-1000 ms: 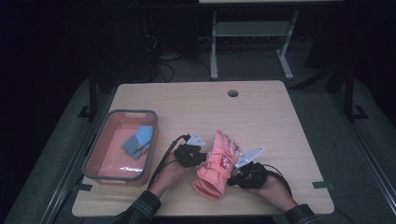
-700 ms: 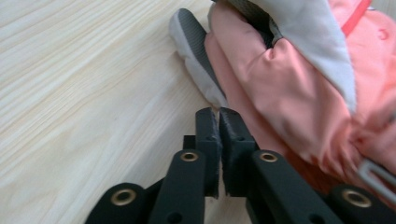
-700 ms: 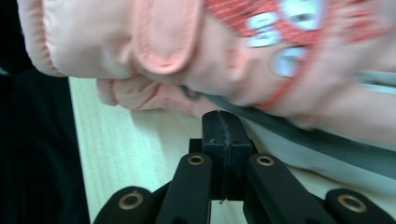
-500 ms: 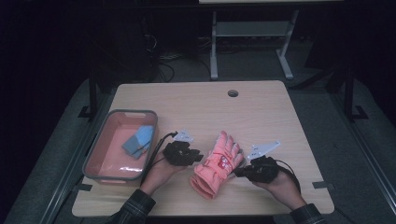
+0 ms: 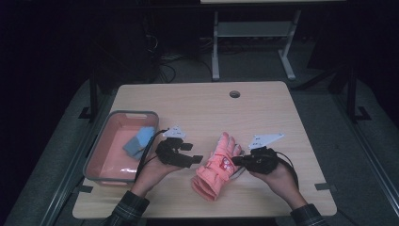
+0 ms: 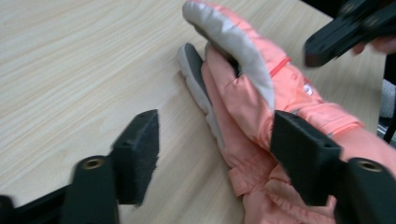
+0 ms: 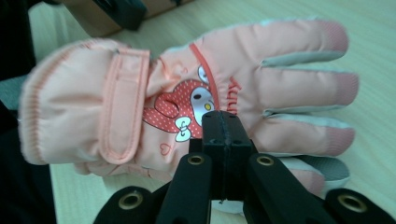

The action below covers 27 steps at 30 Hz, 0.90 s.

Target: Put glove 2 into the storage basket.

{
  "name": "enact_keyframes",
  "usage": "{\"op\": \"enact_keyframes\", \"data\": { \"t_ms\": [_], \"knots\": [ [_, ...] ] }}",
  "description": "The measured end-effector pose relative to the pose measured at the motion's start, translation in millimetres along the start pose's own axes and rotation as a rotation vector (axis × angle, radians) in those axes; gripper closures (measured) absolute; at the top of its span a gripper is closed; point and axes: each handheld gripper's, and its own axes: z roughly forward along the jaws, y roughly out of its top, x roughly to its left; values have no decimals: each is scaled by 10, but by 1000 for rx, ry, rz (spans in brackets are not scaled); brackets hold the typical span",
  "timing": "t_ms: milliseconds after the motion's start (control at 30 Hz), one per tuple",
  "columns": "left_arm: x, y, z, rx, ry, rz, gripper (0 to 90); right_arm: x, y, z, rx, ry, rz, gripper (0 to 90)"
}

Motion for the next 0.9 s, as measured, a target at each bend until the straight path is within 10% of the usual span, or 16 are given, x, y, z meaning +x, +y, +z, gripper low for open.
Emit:
{"op": "enact_keyframes", "data": {
  "t_ms": [900],
  "knots": [
    [-220, 297, 446, 51, -29, 99, 158, 88, -74, 433, 148, -100, -42, 900]
  ]
}}
